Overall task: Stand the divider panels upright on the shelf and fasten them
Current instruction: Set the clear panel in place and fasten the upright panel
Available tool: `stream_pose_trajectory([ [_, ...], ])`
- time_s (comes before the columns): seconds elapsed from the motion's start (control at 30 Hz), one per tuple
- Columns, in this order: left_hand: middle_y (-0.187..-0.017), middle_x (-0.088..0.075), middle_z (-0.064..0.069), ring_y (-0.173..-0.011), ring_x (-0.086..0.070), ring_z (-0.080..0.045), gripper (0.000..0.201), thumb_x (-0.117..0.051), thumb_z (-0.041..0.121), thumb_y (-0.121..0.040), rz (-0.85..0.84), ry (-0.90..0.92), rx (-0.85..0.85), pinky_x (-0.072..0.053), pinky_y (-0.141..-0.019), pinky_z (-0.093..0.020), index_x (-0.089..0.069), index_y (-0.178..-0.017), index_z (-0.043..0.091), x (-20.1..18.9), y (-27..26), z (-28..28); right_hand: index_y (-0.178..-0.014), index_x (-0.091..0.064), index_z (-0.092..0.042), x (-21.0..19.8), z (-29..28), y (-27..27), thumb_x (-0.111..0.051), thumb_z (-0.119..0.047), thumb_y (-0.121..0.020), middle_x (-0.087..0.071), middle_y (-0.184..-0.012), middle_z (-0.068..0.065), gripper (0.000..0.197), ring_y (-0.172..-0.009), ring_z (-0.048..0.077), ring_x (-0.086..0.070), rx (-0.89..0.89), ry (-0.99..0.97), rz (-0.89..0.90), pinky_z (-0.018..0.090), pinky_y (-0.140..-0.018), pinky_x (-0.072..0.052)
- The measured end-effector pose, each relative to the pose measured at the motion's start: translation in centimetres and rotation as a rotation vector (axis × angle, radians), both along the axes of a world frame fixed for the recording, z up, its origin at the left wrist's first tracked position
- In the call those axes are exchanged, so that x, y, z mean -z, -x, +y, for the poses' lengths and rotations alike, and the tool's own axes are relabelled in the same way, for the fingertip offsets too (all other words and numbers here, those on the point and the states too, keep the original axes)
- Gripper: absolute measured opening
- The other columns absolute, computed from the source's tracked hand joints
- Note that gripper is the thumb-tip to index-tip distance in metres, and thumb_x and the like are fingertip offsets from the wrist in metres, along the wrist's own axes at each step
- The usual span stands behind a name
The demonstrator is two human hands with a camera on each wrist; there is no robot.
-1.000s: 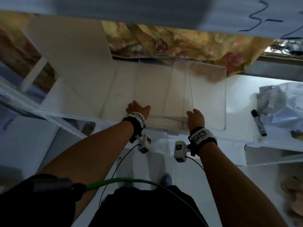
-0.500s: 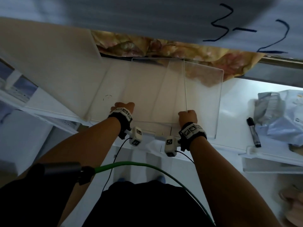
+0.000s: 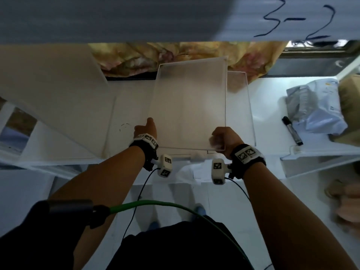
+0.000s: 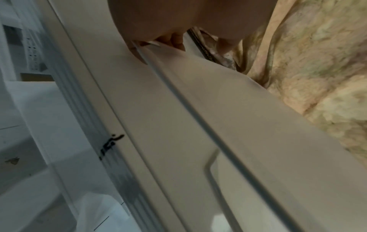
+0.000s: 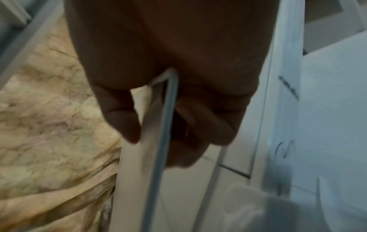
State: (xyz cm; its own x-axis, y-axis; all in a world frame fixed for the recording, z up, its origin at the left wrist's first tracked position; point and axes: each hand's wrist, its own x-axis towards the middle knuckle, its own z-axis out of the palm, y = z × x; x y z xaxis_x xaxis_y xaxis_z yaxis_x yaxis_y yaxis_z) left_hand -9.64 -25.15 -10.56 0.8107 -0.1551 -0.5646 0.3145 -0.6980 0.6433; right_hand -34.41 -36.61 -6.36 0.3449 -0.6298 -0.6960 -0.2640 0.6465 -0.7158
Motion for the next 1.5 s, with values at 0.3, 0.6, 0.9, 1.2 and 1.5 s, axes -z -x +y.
stream_pose_trajectory([
  [0.3, -0.086, -0.063, -0.021, -0.081, -0.058, -0.030, 0.042, -0.046, 0.035, -0.100, -0.137, 0.285, 0.265, -0.038, -0.070, -0.033, -0.061, -0.083, -0.001, -2.3, 0.4, -0.9, -0.083, -0.070, 0.005, -0.2, 3.8, 2.9, -0.037, -0.003, -0.094, -0.071, -0.067, 0.021, 0.036, -0.044, 0.023, -0.058, -0.131, 0.320, -0.099, 0.019, -0.041, -0.032],
  [0.6, -0.167, 0.004, -0.013, -0.154, -0.006, -0.029, 0.111, -0.072, 0.028, -0.088, -0.095, 0.086, 0.787, -0.013, -0.124, -0.040, 0.013, -0.157, 0.010, -1.6, 5.2, -0.5, -0.089, -0.070, 0.004, -0.6, 6.3, -0.4, -0.058, -0.004, -0.088, -0.070, -0.072, 0.022, 0.015, -0.050, 0.019, -0.059, 0.283, 0.553, -0.032, 0.017, -0.043, -0.042],
  [0.9, -0.166, 0.016, -0.010, -0.152, 0.019, -0.028, 0.135, -0.058, 0.088, -0.064, -0.578, -0.297, 1.553, 0.010, -0.121, -0.057, 0.006, -0.158, 0.015, 1.6, 9.0, -2.6, -0.077, -0.075, -0.015, 3.1, 5.3, -2.7, -0.059, -0.036, -0.089, -0.074, -0.066, 0.006, 0.030, -0.064, 0.020, -0.070, 0.388, 0.602, 0.059, 0.037, -0.069, -0.058],
  [1.2, -0.168, -0.004, -0.010, -0.154, 0.003, -0.028, 0.092, -0.030, 0.080, -0.085, -0.818, -0.167, 1.566, 0.005, -0.120, -0.060, -0.004, -0.158, 0.032, 3.8, 9.8, -0.8, -0.054, -0.062, 0.000, 5.8, 6.2, -3.2, -0.050, -0.047, -0.094, -0.063, -0.051, 0.011, 0.062, -0.051, 0.024, -0.060, 0.287, 0.653, 0.283, 0.039, -0.060, -0.054],
  [1.5, -0.167, 0.007, -0.012, -0.154, 0.009, -0.021, 0.134, -0.012, 0.095, -0.061, -0.757, -0.138, 1.434, 0.007, -0.123, -0.051, -0.003, -0.157, 0.002, 5.1, 9.7, -1.5, -0.057, -0.055, 0.005, 6.8, 6.7, -3.9, -0.041, -0.063, -0.087, -0.059, -0.056, 0.025, 0.075, -0.048, 0.026, -0.052, 0.412, 0.749, 0.201, 0.043, -0.053, -0.051],
])
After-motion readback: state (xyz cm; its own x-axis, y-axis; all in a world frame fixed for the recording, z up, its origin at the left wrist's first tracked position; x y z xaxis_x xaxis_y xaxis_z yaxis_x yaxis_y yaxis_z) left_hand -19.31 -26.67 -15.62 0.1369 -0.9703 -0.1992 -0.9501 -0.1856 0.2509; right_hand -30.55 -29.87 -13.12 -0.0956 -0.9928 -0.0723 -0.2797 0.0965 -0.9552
